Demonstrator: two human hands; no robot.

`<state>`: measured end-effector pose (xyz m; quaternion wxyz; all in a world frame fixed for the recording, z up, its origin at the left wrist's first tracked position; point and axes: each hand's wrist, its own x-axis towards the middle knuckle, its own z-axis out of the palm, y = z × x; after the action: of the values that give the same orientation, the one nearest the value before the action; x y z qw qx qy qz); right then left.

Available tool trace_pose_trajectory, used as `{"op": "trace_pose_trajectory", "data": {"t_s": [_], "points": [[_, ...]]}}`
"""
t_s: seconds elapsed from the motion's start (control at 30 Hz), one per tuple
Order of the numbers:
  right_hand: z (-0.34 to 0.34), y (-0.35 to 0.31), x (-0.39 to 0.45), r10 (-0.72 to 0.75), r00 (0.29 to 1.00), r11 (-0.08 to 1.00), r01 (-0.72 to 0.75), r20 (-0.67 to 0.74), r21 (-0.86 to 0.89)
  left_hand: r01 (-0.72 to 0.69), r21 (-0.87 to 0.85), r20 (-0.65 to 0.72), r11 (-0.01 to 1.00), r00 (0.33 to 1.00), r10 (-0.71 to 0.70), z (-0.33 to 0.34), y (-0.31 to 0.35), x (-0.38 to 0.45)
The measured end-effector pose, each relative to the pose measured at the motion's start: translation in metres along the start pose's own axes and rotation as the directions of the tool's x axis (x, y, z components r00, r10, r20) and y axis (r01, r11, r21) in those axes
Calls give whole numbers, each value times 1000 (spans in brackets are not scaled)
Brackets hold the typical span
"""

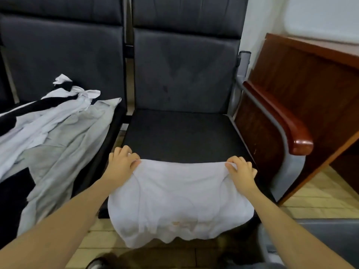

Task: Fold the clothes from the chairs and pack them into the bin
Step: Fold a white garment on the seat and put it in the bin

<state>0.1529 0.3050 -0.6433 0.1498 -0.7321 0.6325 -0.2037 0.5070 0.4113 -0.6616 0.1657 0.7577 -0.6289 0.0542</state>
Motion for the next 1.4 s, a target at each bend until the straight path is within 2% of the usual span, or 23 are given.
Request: {"op": "trace_pose_trajectory", "data": {"t_s": [0.1,0.2,0.23,0.3,0.37,0.47,0.6,0.7,0.87,1.0,1.23,1.4], "points": [[8,1,3,-54,998,992,55,16,-113,37,22,30,999,999,-38,5,-6,-2],[6,0,8,-124,992,970,128,37,-206,-70,82,59,994,996,65,2,-4,6],[5,-1,9,-134,990,965,142,51,-221,-55,68,93,996,994,49,-1,-1,7],[5,-2,8,-126,989,970,138,71,-202,47,-78,154,996,987,-34,3,5,3],[6,-3,4,-74,993,990,84,89,-117,132,-211,159,968,982,-99,8,6,-2],[6,-3,-1,-20,993,999,24,120,-39,152,-259,183,954,977,-107,7,6,-6],[7,-10,-2,1,995,999,-6,99,49,261,-330,134,907,964,-228,2,12,-4],[7,-12,2,9,994,998,-16,109,65,298,-362,135,883,954,-267,3,15,-2],[-1,-2,6,-36,984,999,31,176,31,311,-356,96,881,950,-297,5,19,4],[-2,-5,6,-33,992,997,24,119,75,283,-339,65,897,958,-278,5,19,3],[2,-23,18,-58,996,989,66,66,-132,281,-325,46,903,959,-281,3,22,14],[-7,-47,71,-127,992,974,120,-24,-190,263,-325,-62,909,953,-298,-1,24,61]]}}
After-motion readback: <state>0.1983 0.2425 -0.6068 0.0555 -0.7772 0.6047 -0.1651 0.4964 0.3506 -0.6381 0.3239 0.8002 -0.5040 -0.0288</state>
